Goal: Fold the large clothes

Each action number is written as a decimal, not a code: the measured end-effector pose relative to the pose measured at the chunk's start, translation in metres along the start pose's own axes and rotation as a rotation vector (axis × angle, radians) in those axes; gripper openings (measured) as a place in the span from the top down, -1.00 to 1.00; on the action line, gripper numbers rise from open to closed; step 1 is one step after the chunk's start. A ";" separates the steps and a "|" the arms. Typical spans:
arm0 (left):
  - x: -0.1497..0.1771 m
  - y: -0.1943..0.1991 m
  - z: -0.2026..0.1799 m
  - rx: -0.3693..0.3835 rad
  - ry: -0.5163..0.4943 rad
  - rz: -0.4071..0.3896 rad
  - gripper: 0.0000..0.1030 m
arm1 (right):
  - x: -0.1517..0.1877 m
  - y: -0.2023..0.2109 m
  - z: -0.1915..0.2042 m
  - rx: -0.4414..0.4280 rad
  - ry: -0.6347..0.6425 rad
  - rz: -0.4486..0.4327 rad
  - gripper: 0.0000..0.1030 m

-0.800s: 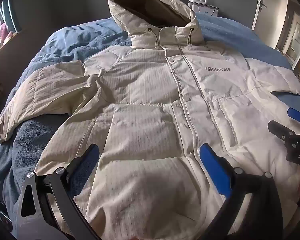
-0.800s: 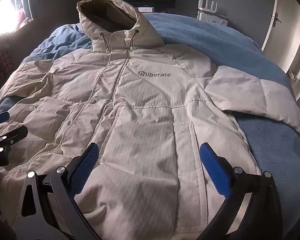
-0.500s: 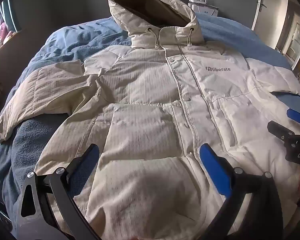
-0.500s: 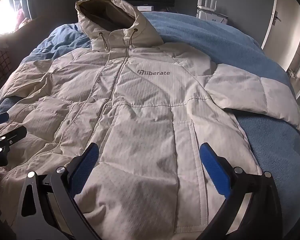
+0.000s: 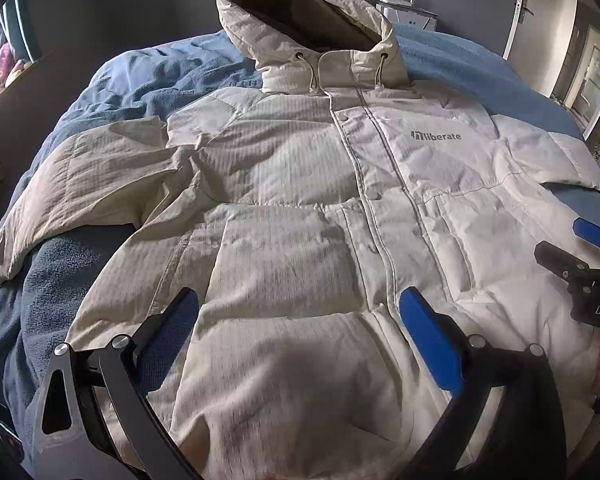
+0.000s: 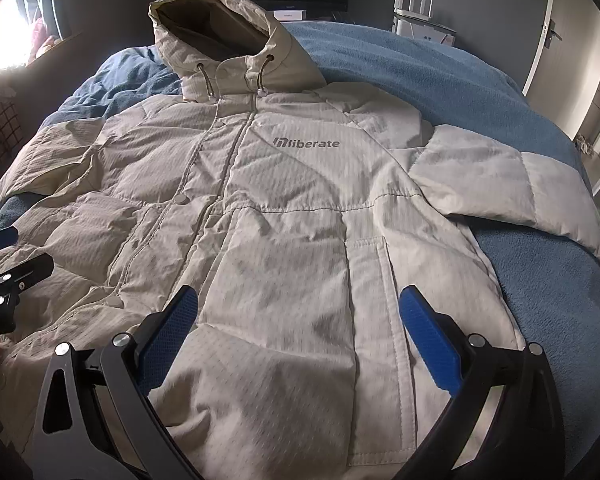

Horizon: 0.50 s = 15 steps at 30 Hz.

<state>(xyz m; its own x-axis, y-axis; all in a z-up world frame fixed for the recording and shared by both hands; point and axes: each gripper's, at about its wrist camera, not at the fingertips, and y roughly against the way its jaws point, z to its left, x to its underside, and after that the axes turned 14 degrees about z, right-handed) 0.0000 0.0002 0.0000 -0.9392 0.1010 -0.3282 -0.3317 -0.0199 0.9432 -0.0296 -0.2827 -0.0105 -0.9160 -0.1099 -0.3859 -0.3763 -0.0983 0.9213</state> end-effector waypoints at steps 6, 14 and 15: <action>0.000 0.000 0.000 0.001 0.000 0.002 -0.88 | 0.000 0.000 0.000 -0.001 -0.001 0.002 -0.88; 0.000 0.000 0.000 0.002 0.001 0.003 -0.88 | 0.000 0.000 -0.001 -0.001 -0.001 0.004 -0.88; 0.000 0.000 0.000 0.003 0.001 0.004 -0.88 | 0.000 0.000 -0.001 -0.001 -0.001 0.004 -0.88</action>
